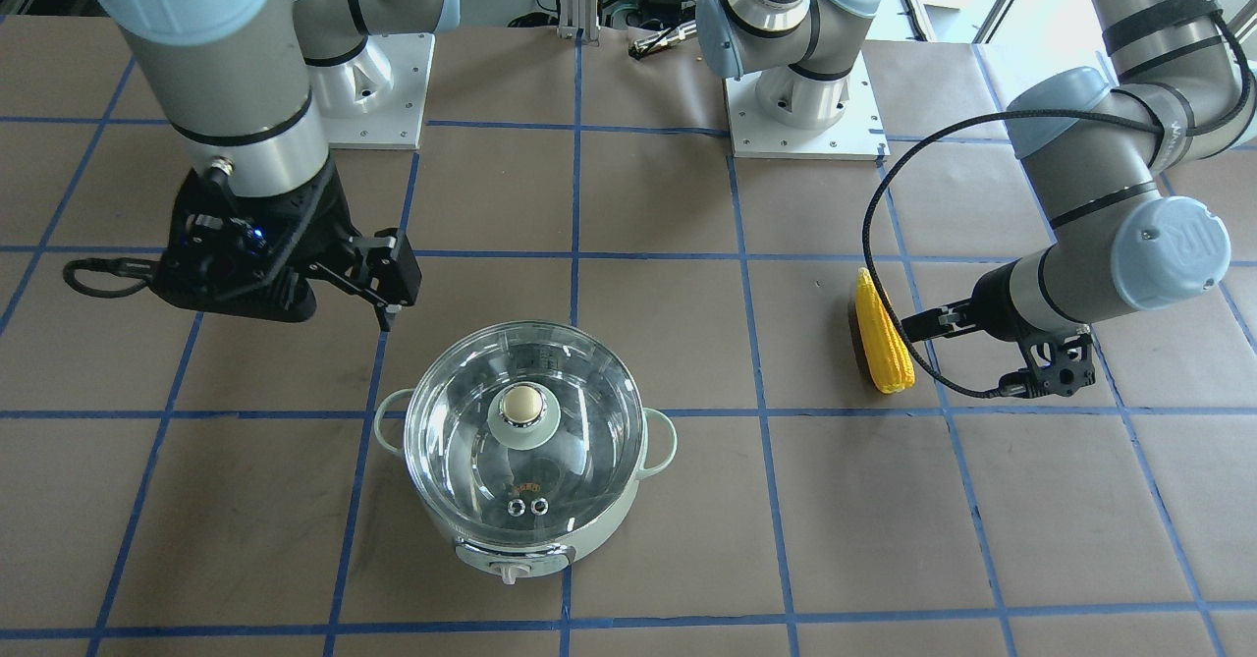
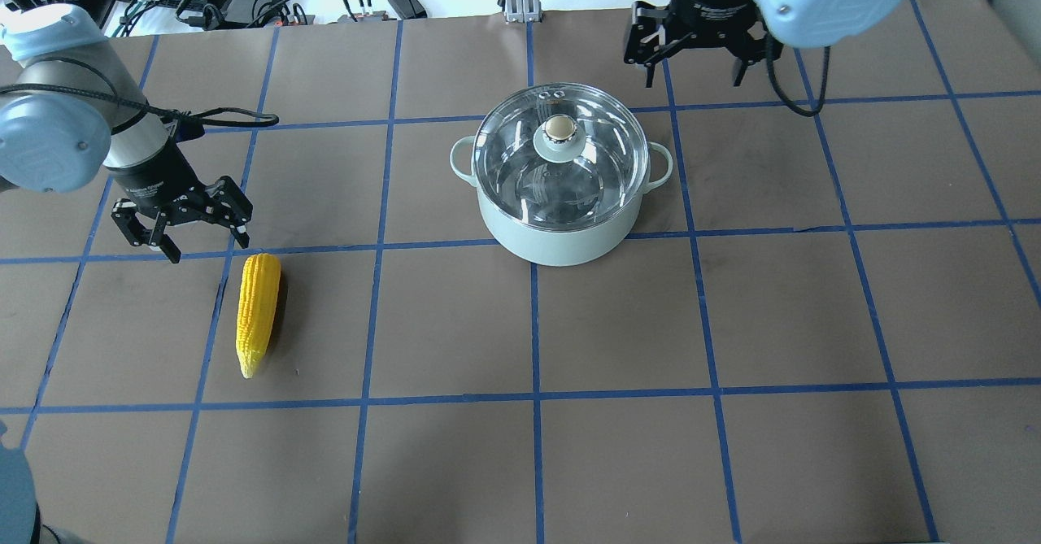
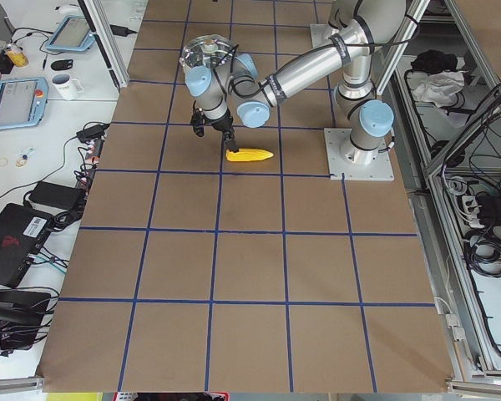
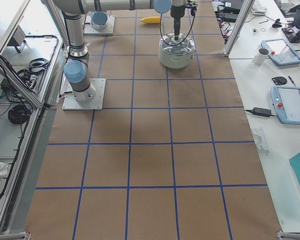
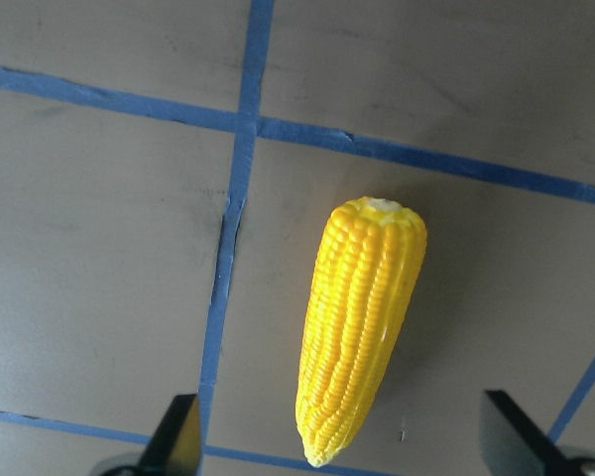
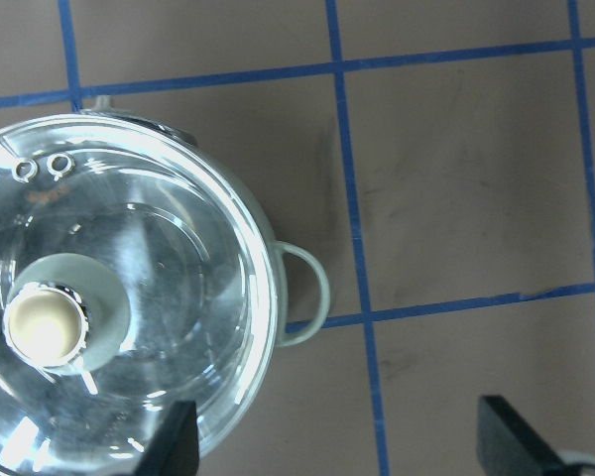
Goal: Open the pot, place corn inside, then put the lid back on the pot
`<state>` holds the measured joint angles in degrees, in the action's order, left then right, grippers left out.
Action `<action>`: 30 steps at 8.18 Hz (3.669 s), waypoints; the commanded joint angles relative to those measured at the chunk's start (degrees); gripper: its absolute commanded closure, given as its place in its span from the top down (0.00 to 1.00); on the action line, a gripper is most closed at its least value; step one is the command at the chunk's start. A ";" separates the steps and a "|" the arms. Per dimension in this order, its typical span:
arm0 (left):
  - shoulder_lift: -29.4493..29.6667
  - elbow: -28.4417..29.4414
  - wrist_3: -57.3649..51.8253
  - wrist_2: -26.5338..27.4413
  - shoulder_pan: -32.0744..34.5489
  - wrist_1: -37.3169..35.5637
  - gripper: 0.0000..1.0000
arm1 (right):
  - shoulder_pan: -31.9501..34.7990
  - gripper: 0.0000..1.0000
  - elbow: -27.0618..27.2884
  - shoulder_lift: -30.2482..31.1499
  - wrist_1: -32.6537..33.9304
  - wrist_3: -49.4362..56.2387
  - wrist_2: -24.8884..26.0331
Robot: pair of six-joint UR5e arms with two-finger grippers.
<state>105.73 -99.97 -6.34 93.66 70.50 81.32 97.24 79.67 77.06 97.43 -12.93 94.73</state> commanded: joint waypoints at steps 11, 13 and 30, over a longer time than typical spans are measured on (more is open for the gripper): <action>3.09 -14.12 -5.27 -1.46 0.34 -16.54 0.28 | 9.90 0.62 1.81 -12.29 14.98 -15.29 -3.32; 2.82 -13.76 -4.65 -1.11 0.43 -15.59 0.11 | 9.90 0.28 1.72 -12.03 15.07 -14.15 -3.32; 16.94 36.75 26.10 -9.80 39.09 5.08 0.00 | -11.20 0.00 2.69 11.88 -16.30 17.76 -3.32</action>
<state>116.77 -69.48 17.13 85.95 106.55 86.42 86.03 82.33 88.89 81.08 4.79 91.07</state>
